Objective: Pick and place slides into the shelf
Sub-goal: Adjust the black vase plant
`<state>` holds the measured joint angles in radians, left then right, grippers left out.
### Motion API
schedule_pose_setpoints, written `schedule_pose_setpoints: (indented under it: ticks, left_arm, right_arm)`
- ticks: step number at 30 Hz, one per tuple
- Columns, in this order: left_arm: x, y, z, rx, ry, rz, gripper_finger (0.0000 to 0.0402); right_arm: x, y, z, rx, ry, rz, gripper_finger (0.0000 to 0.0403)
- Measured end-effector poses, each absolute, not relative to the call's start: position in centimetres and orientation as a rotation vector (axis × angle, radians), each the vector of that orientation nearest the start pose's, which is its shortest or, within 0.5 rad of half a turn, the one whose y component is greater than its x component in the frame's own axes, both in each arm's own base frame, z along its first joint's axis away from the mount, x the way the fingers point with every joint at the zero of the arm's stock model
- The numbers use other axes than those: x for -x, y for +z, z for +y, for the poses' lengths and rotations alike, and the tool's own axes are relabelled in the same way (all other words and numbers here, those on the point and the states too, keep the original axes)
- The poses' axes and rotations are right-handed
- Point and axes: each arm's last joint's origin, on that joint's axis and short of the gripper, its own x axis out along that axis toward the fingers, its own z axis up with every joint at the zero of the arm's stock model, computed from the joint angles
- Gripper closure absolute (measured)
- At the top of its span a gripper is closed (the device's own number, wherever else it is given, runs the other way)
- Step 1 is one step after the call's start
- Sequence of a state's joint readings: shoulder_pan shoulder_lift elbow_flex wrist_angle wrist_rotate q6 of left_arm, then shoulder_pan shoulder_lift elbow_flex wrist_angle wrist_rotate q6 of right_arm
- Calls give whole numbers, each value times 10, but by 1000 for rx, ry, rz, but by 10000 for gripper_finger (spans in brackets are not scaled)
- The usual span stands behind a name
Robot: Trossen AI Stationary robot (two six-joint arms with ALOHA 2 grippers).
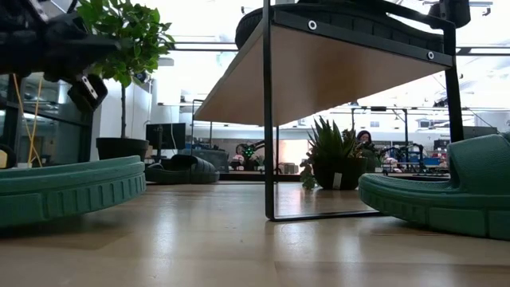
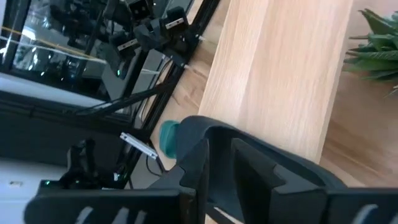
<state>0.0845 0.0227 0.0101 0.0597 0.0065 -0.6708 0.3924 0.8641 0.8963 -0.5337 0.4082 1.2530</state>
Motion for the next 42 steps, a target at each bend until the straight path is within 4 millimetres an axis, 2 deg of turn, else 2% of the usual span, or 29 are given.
schedule_pose_setpoints:
  ticks: [9, 13, 17, 21, 31, 37, 42]
  left_arm:
    - [-94, 171, 22, 662, 542, -244, 401]
    - [-93, 169, 26, 647, 705, -272, 401]
    - [-96, 165, 27, 732, 742, -270, 401]
    - [-101, 163, 26, 902, 702, -300, 401]
    - [-114, 175, 31, 950, 909, -333, 401]
    - [-134, 173, 33, 991, 984, -254, 401]
    - [-153, 171, 36, 1002, 1104, -261, 401]
  right_arm:
    - [-165, 328, 55, -1016, -360, 313, 343]
    - [-165, 328, 53, -997, -391, 293, 343]
    - [-164, 327, 53, -972, -396, 297, 343]
    - [-164, 327, 53, -949, -392, 301, 343]
    - [-163, 326, 52, -878, -390, 328, 343]
    - [-159, 322, 51, -849, -412, 373, 343]
    - [-154, 323, 50, -822, -381, 393, 343]
